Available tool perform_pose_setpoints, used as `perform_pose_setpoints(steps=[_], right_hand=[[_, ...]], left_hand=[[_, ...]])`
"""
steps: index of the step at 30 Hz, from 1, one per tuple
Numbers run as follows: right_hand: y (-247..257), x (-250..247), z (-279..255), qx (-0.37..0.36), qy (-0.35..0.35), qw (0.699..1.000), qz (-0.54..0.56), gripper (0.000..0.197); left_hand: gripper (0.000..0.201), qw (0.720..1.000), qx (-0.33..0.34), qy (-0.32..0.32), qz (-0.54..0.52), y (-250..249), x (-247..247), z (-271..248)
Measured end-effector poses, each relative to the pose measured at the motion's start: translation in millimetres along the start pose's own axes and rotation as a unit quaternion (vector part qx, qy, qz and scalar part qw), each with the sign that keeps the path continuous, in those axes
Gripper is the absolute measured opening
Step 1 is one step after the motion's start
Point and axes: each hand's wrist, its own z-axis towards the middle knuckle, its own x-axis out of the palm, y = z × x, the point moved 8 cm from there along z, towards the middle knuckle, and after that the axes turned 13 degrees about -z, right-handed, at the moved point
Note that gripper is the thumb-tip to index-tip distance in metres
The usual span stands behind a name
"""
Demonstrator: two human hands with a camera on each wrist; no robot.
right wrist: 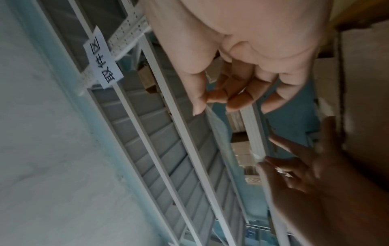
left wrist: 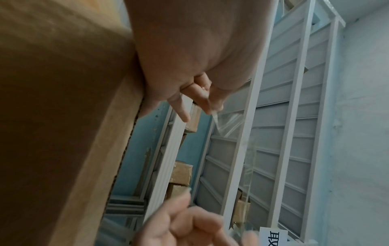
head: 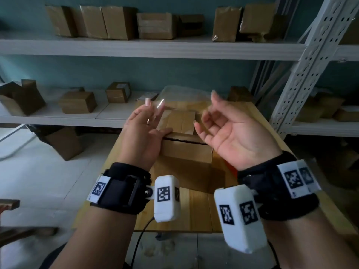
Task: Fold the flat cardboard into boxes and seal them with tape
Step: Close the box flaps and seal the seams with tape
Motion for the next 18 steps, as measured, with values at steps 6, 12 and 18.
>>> perform_pose_setpoints(steps=[6,12,18], right_hand=[[-28,-12,13,0.022,-0.048,0.998,0.029,0.027],[-31,-28,21,0.013,-0.055,0.998,-0.015,0.025],[-17,-47,26,-0.003,-0.057,0.997,-0.049,0.024]], left_hand=[[0.007,0.999,-0.014,-0.024,-0.023,3,-10,1],[0.012,0.999,-0.017,-0.027,-0.03,2,-6,-3],[0.03,0.998,-0.043,-0.006,-0.052,-2,-4,-4]])
